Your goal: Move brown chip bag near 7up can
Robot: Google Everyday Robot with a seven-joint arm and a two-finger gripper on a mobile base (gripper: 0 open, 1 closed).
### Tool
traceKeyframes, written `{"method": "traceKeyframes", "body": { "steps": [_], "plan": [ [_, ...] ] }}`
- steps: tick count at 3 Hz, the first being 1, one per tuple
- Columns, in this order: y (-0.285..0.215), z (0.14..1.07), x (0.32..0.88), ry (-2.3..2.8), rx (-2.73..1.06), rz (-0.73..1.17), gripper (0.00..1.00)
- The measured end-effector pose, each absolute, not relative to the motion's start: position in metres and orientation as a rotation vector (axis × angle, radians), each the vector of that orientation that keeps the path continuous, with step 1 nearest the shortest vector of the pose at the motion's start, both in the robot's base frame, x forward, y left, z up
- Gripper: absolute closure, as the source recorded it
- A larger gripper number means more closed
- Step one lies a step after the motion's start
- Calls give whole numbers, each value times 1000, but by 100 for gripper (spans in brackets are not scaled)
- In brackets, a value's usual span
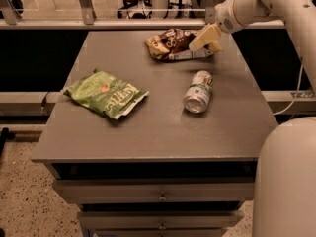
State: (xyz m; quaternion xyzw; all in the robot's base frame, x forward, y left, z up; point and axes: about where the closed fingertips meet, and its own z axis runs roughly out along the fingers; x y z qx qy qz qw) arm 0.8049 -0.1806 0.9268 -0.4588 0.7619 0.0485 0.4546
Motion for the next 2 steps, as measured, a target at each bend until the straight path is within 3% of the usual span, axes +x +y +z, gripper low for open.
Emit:
{"method": "traceKeyframes", "body": {
  "steps": [1, 2],
  "plan": [
    [-185, 916, 810, 1908, -1133, 111, 0],
    [-189, 908, 812, 1930, -1132, 109, 17]
  ]
}}
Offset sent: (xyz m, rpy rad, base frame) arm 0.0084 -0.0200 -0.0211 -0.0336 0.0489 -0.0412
